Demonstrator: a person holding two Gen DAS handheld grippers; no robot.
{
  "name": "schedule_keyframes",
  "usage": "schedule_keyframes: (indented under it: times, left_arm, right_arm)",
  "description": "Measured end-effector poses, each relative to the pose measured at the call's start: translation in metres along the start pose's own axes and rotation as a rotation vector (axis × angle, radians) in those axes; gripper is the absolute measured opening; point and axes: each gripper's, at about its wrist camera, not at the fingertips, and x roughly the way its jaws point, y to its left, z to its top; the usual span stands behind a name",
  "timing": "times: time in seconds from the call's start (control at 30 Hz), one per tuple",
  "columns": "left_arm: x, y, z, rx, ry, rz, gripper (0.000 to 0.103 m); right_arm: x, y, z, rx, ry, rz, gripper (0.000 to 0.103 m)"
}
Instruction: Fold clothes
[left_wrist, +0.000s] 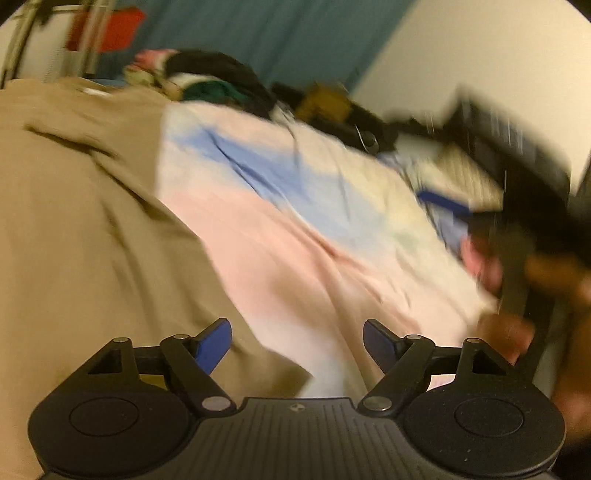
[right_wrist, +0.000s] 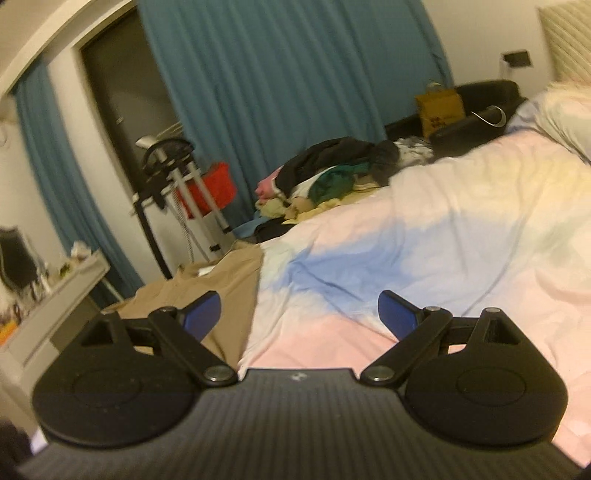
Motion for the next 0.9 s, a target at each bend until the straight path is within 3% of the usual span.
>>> schedule_keyframes:
  times: [0.1,0.2,0.23,0.3,0.33,0.53,0.63,0.77,0.9]
  left_arm:
    - [0.035,-0.009,-0.019,0.069,0.073,0.084,0.072]
    - [0.045,-0.002,-0.027,0.072,0.068,0.173,0.045]
    - [0.043,0.001,-0.027,0.056,0.048,0.185,0.029]
    - [0.032,0.013,-0.024,0.002,0.018,0.185,0.009]
    - [0.023,0.019,-0.022,-0.032,0.007,0.17,0.005]
    - [-0.069,0.035,-0.014,-0.201,-0.112,0.094,0.004]
    - [-0.12,0.051,-0.013,-0.306,-0.177,0.1,0.004]
    - [-0.178,0.074,-0.022,-0.398,-0.226,0.189,0.004]
    - [-0.188,0.092,-0.032,-0.415,-0.13,0.355,0.004]
  right_arm:
    - [0.001,-0.015,0.001,0.061,0.01,-0.012,0.093]
    - [0.003,-0.021,-0.002,0.09,0.031,-0.011,0.093]
    - [0.004,-0.021,-0.003,0.091,0.037,-0.009,0.093]
    - [0.005,-0.019,-0.005,0.083,0.049,-0.006,0.093]
    - [0.005,-0.018,-0.005,0.08,0.053,0.002,0.093]
    - [0.004,-0.014,-0.008,0.074,0.064,0.014,0.093]
    - [0.005,-0.011,-0.01,0.07,0.074,0.028,0.093]
    - [0.008,-0.001,-0.014,0.042,0.087,0.04,0.093]
    - [0.01,0.011,-0.02,0.007,0.108,0.046,0.093]
